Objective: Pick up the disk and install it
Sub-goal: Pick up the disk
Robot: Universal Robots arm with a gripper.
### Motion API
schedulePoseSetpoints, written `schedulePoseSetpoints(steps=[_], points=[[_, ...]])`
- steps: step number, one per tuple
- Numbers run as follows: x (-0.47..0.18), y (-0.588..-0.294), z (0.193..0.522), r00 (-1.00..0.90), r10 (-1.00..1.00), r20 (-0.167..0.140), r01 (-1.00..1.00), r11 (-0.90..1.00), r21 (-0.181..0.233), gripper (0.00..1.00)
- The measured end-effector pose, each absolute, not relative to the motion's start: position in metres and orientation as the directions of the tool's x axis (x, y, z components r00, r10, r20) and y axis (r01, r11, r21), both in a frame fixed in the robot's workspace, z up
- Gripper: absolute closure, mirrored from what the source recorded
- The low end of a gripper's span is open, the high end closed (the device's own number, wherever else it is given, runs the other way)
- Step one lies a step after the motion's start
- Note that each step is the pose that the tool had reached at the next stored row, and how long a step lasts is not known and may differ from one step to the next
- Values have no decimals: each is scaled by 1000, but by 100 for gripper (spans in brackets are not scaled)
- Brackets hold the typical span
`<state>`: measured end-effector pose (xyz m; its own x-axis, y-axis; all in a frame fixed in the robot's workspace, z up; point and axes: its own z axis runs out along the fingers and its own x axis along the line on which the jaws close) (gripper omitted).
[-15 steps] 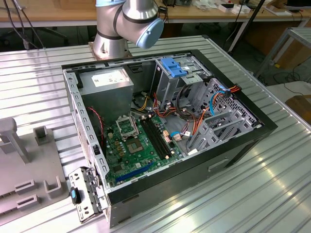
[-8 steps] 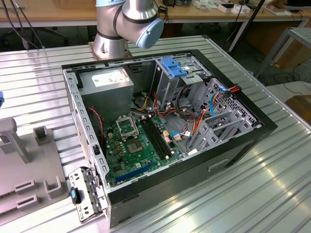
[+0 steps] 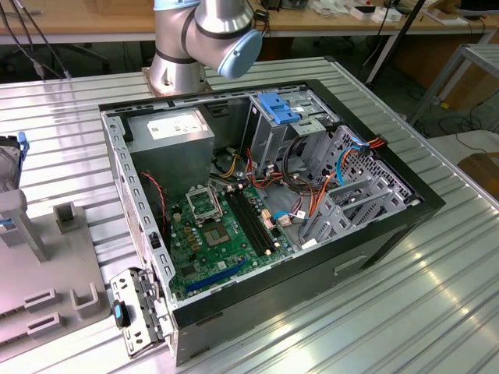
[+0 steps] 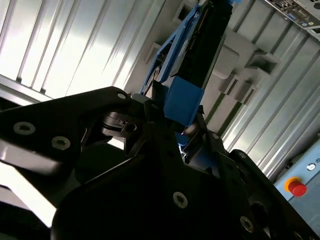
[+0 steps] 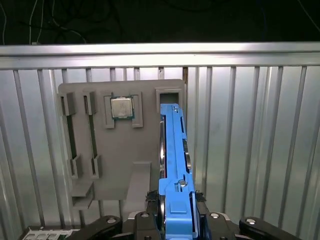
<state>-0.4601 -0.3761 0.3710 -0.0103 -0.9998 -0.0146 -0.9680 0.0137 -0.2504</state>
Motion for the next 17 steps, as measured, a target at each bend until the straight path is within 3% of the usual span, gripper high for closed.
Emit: schedulePoseSetpoints(steps=[17], points=[[-485,-376,354,16,-1000,-15,-940,-10,-342,63]])
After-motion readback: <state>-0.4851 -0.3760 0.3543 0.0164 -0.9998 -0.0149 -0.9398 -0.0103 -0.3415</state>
